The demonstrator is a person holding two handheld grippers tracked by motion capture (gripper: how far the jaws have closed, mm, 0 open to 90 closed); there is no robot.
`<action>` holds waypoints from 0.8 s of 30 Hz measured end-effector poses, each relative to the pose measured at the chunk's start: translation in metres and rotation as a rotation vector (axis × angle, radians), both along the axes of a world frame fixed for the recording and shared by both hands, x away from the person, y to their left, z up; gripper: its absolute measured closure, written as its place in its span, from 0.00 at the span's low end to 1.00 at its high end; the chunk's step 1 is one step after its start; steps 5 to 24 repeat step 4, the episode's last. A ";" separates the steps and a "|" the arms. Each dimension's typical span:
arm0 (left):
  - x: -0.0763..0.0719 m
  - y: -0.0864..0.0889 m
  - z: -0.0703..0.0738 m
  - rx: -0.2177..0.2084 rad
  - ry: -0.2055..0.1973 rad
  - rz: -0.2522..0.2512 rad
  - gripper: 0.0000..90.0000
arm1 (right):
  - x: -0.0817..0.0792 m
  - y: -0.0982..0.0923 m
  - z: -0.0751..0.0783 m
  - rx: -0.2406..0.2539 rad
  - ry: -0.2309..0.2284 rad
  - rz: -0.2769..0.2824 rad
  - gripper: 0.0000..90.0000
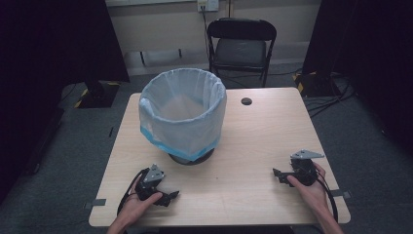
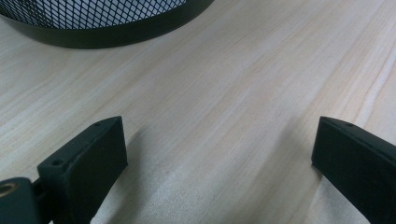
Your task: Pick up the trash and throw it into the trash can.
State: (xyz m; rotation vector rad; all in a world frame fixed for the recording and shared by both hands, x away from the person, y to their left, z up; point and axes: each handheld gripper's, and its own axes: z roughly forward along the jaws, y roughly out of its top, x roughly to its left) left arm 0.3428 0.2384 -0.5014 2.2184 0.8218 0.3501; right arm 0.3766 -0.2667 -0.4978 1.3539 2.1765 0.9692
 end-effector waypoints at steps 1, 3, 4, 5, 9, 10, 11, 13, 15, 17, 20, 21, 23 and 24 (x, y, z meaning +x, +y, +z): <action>0.000 0.000 0.000 0.001 0.000 0.000 0.03 | -0.001 0.001 -0.001 -0.029 -0.017 -0.001 0.15; 0.000 0.000 0.000 0.001 0.000 -0.001 0.03 | -0.001 0.002 -0.002 -0.030 -0.019 -0.008 0.15; 0.000 0.000 0.000 0.002 0.000 -0.001 0.03 | -0.001 0.002 -0.002 -0.030 -0.019 -0.009 0.15; 0.000 0.000 0.000 0.002 0.000 -0.001 0.03 | -0.001 0.002 -0.002 -0.030 -0.019 -0.009 0.15; 0.000 0.000 0.000 0.002 0.000 -0.001 0.03 | -0.001 0.002 -0.002 -0.030 -0.019 -0.009 0.15; 0.000 0.000 0.000 0.002 0.000 -0.001 0.03 | -0.001 0.002 -0.002 -0.030 -0.019 -0.009 0.15; 0.000 0.000 0.000 0.002 0.000 -0.001 0.03 | -0.001 0.002 -0.002 -0.030 -0.019 -0.009 0.15; 0.000 0.000 0.000 0.002 0.000 -0.001 0.03 | -0.001 0.002 -0.002 -0.030 -0.019 -0.009 0.15; 0.000 0.000 0.000 0.002 0.000 -0.001 0.03 | -0.001 0.002 -0.002 -0.030 -0.019 -0.009 0.15; 0.000 0.000 0.000 0.002 0.000 -0.001 0.03 | -0.001 0.002 -0.002 -0.030 -0.019 -0.009 0.15; 0.000 0.000 0.000 0.002 0.000 -0.001 0.03 | -0.001 0.002 -0.002 -0.030 -0.019 -0.009 0.15; 0.000 0.000 0.000 0.002 0.000 -0.001 0.03 | -0.001 0.002 -0.002 -0.030 -0.019 -0.009 0.15; 0.000 0.000 0.000 0.002 0.000 -0.001 0.03 | -0.001 0.002 -0.002 -0.030 -0.019 -0.009 0.15; 0.000 0.000 0.000 0.002 0.000 -0.001 0.03 | -0.001 0.002 -0.002 -0.030 -0.019 -0.009 0.15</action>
